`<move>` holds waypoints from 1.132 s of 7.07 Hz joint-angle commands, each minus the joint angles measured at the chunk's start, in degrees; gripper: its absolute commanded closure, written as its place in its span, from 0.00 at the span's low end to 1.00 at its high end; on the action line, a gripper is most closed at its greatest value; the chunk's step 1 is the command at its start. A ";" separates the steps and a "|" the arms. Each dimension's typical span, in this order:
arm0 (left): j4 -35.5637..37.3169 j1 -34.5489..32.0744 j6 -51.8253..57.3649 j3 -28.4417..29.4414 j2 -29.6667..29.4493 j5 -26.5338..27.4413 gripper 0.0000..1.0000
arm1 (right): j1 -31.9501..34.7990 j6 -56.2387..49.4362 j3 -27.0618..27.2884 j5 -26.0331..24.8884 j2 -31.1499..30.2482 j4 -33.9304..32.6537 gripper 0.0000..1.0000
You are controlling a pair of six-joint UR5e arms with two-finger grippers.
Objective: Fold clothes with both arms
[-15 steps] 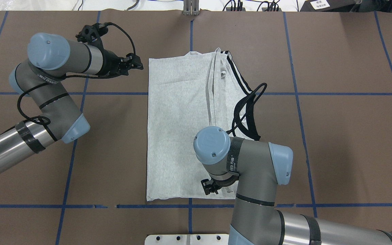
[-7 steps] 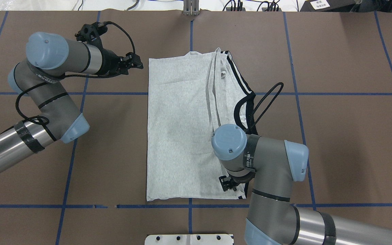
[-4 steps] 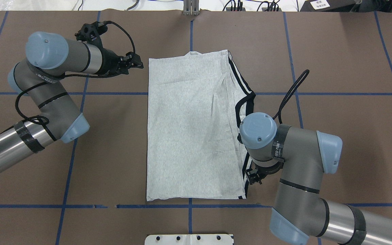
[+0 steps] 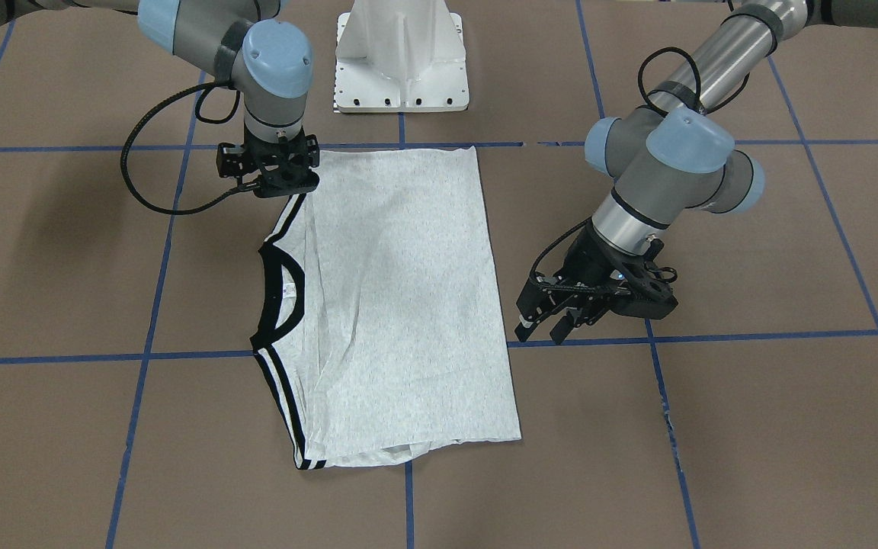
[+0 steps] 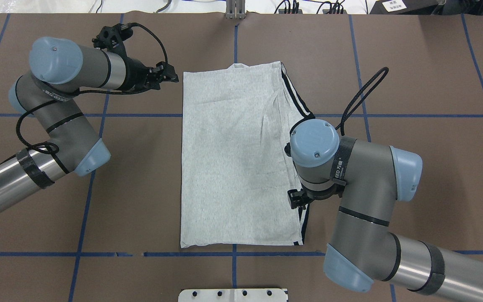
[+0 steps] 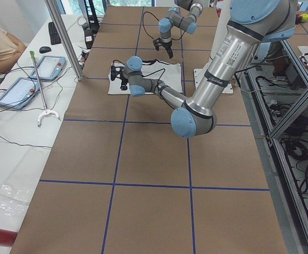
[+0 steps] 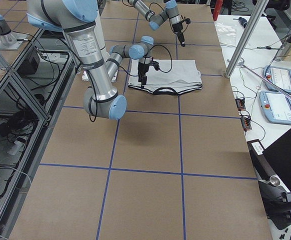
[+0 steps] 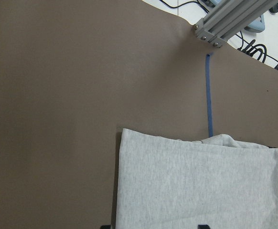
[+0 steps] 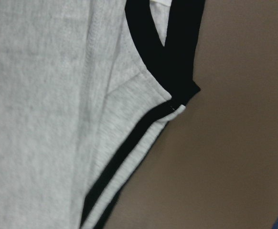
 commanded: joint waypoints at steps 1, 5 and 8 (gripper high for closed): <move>0.03 0.07 -0.03 -0.41 -0.01 0.00 0.32 | -3.02 31.48 -1.50 -1.30 -2.53 17.75 0.00; 0.12 -0.02 -0.03 -1.10 -0.01 0.00 0.32 | -11.55 64.37 0.15 -17.30 -5.08 24.86 0.00; 0.65 -0.02 -0.12 -1.72 -0.01 0.00 0.32 | -13.58 66.62 0.68 -18.19 -6.68 24.86 0.01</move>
